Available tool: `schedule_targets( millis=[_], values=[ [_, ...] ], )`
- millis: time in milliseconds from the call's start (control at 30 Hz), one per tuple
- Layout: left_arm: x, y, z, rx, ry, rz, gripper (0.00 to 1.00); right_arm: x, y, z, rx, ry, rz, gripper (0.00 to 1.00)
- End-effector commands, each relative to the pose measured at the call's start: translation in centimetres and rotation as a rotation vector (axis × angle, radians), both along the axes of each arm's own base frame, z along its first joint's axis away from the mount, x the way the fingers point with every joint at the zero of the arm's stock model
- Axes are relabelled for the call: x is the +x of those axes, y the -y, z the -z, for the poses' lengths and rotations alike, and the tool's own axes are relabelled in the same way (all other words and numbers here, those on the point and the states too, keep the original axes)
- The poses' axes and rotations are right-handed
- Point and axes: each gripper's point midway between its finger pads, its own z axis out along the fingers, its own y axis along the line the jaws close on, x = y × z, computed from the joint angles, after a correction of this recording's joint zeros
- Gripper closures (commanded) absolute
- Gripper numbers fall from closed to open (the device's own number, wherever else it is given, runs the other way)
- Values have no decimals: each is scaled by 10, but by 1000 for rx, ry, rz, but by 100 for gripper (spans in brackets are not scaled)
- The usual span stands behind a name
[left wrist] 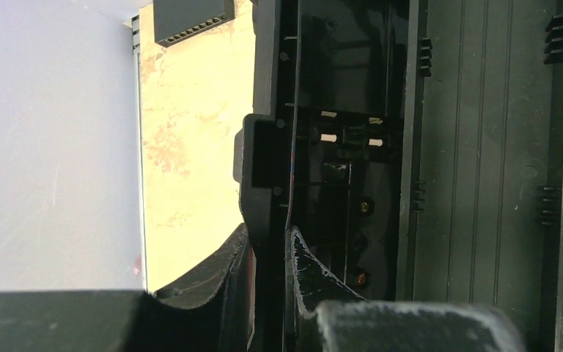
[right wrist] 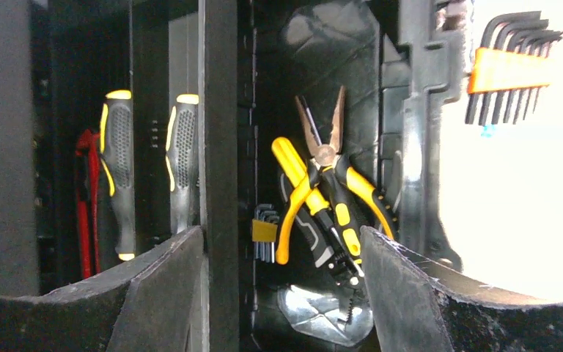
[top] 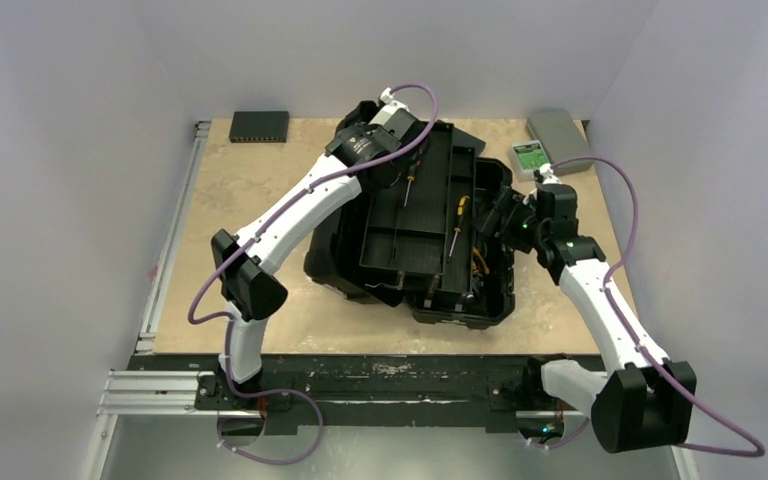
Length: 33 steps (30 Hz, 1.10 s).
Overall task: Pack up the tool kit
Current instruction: Close the toolbox at the center of the board.
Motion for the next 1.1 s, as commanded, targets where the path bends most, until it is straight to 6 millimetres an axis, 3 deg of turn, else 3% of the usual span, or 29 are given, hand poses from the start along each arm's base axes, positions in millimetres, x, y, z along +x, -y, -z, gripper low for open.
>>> schedule_targets(
  millis=[0, 33, 200, 267, 400, 567, 667, 833, 1067],
  values=[
    [-18, -93, -98, 244, 207, -194, 100, 5, 53, -64, -92, 196, 177, 27],
    [-18, -93, -98, 245, 206, -195, 100, 9, 52, -60, -98, 170, 172, 26],
    [-19, -96, -99, 236, 204, -196, 100, 5, 56, -84, -119, 202, 181, 25],
    [-19, -98, -99, 237, 202, -199, 100, 4, 63, -73, -150, 155, 206, 26],
    [-22, -102, -103, 228, 212, -201, 100, 6, 60, -22, -168, 11, 170, 28],
    [-25, -105, -108, 226, 220, -201, 100, 4, 30, 28, -72, -70, 13, 32],
    [-28, -108, -112, 228, 226, -204, 100, 2, 10, 48, 18, -102, -56, 35],
    [-32, -109, -121, 238, 242, -201, 100, -1, -18, 72, 106, -146, -142, 44],
    [-38, -94, -142, 311, 286, -168, 100, 0, -78, 92, 136, -179, -238, 47]
  ],
)
